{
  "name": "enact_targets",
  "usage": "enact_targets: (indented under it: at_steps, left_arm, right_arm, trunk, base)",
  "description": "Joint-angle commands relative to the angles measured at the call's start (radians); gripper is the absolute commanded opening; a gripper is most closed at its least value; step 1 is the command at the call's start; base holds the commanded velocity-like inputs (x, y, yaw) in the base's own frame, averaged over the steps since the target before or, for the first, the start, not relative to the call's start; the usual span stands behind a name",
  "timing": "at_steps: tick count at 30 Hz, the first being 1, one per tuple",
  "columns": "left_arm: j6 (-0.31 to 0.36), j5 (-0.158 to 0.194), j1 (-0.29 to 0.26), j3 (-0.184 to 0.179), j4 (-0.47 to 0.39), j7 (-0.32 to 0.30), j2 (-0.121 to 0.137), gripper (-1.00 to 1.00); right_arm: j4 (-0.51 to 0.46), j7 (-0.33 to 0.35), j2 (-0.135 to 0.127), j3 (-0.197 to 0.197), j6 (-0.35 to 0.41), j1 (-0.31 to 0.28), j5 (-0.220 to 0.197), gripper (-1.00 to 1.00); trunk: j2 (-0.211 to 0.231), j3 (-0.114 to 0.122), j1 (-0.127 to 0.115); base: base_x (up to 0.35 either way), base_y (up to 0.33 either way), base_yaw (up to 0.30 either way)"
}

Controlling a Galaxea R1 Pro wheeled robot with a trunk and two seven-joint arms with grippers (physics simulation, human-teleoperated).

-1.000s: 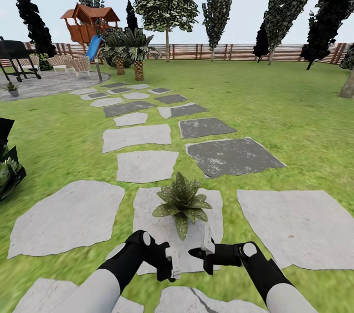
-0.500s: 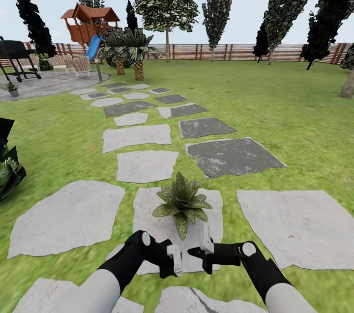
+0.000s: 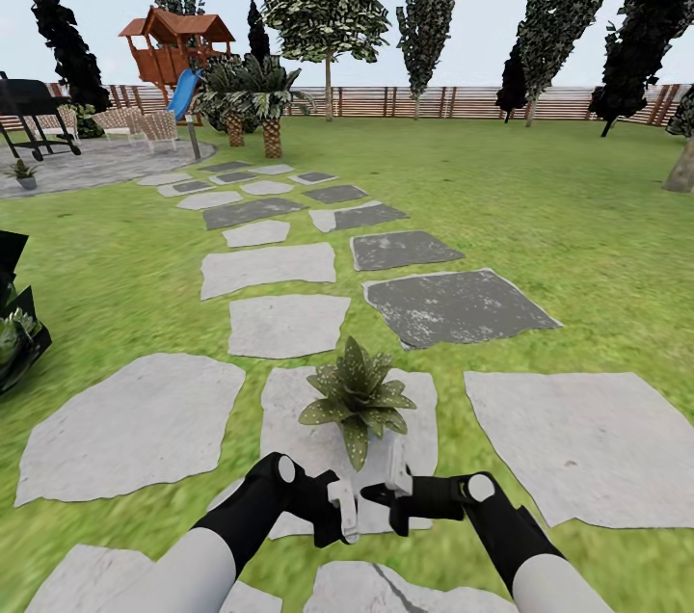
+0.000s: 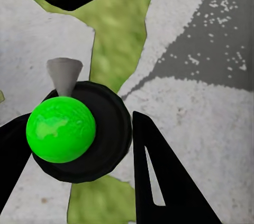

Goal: Pick up the pesticide atomizer in the garden and spray insectifuge to fully cover both potted plants in the garden.

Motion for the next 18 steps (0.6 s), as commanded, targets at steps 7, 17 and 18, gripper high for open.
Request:
enact_targets:
  at_steps: [7,17,18]
  left_arm:
    - [-0.001,0.040,0.000,-0.001,-0.003,-0.007,0.000,-1.00]
    - [-0.012,0.072,0.000,-0.002,-0.003,-0.012,0.000,-1.00]
    - [-0.012,0.072,0.000,-0.002,-0.003,-0.012,0.000,-1.00]
  right_arm:
    - [0.000,0.005,0.003,-0.006,-0.003,0.000,0.007,-1.00]
    - [0.001,0.005,0.002,-0.006,-0.003,-0.001,0.007,-1.00]
    - [0.001,0.005,0.002,-0.006,-0.003,-0.001,0.007,-1.00]
  trunk:
    - [0.000,-0.001,0.000]
    - [0.000,-0.001,0.000]
    - [0.000,-0.001,0.000]
  base:
    - [0.000,0.000,0.000]
    - [0.000,0.000,0.000]
    - [0.000,0.000,0.000]
